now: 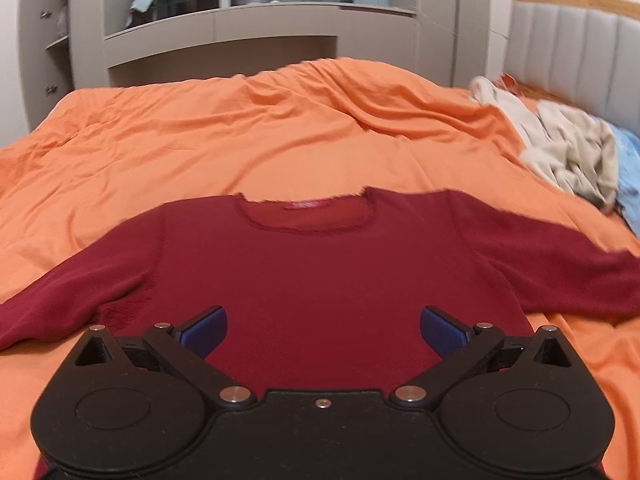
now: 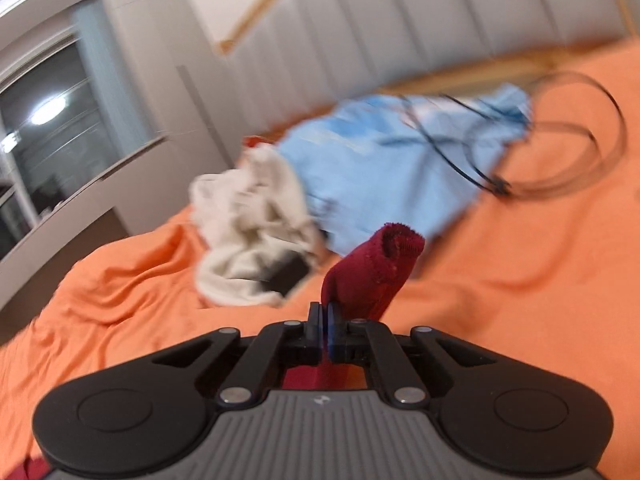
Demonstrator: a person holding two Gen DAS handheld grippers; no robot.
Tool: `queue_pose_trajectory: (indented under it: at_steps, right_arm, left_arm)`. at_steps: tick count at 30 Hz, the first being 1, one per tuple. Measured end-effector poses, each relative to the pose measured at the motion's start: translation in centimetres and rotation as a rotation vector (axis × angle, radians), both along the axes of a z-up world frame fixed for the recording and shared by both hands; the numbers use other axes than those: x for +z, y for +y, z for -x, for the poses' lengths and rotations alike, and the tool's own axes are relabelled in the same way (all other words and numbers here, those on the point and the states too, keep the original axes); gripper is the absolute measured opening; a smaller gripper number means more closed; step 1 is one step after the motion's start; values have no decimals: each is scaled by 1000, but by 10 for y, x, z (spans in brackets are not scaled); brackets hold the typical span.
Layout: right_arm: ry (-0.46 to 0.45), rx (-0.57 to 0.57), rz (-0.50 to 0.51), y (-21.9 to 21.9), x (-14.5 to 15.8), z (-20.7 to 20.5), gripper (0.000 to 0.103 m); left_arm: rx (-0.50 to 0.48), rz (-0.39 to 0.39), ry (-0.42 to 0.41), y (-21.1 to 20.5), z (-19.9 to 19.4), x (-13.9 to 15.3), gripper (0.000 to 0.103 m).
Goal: Fold small clothes
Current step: 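Grasp the sleeve cuff with the right gripper, fold it across the shirt body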
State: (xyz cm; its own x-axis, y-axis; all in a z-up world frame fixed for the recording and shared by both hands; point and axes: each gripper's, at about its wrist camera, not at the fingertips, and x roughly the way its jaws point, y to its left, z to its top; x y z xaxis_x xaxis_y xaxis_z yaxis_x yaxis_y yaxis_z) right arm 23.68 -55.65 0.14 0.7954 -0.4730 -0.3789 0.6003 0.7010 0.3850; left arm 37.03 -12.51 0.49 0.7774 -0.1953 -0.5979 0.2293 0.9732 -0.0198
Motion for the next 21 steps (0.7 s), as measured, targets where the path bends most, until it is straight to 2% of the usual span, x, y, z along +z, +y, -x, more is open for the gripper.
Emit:
queue_pose_trajectory:
  at_steps: [7, 12, 17, 21]
  right_arm:
    - [-9, 250, 212, 83, 46, -48, 2]
    - [-42, 439, 258, 148, 71, -88, 2]
    - [-39, 628, 277, 217, 72, -121, 2]
    - [5, 780, 321, 277, 57, -138, 2]
  left_arm:
    - [104, 67, -15, 40, -12, 18, 103]
    - [186, 118, -41, 71, -18, 32, 103]
    - [276, 161, -77, 105, -22, 47, 103]
    - [349, 199, -96, 131, -24, 54, 103]
